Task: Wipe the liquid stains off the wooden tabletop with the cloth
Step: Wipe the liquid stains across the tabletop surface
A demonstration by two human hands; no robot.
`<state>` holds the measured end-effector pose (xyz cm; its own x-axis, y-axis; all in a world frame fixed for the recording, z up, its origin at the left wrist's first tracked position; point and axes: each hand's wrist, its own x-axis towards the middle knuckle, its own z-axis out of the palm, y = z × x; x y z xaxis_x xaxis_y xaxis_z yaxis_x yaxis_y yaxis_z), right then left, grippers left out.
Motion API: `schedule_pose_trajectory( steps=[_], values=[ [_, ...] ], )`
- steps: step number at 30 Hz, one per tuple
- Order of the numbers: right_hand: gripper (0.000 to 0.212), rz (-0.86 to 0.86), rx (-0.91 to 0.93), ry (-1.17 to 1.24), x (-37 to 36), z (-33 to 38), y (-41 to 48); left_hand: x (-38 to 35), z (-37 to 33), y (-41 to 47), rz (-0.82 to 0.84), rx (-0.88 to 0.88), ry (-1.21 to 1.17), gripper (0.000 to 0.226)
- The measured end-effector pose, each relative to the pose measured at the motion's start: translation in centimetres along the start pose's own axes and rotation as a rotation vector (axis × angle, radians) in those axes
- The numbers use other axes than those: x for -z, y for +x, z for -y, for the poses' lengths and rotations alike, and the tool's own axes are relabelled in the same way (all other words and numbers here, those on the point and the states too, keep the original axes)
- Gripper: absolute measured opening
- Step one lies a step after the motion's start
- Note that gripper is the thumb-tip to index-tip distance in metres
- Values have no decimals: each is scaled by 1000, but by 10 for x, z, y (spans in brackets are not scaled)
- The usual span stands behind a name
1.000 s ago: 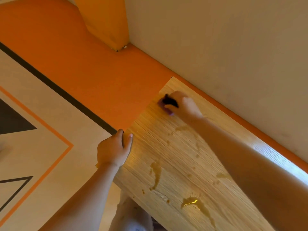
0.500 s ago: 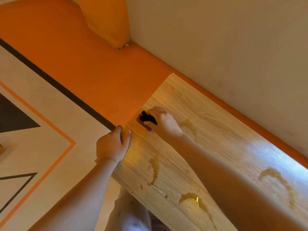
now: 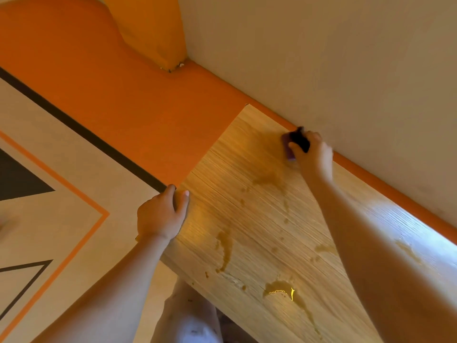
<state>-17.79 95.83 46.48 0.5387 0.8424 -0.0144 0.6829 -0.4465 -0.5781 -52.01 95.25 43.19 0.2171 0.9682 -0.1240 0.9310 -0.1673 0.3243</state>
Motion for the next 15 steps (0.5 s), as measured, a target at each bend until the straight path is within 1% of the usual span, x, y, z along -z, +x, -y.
schedule_pose_trajectory(
  steps=[6,9,10,11,15],
  values=[
    [20,249,296,75,-50,64,-78,-1,2,0,4,-17,-13,40],
    [21,350,437,88,-56,71,-84,-1,2,0,4,-29,-18,41],
    [23,366,439,89,-51,68,-78,-1,2,1,8,-27,-15,40],
    [24,349,401,89,-45,61,-67,-1,2,1,9,-24,-10,40],
    [26,108,129,1,-7,8,-7,-2,1,1,1,-25,-7,41]
  ],
)
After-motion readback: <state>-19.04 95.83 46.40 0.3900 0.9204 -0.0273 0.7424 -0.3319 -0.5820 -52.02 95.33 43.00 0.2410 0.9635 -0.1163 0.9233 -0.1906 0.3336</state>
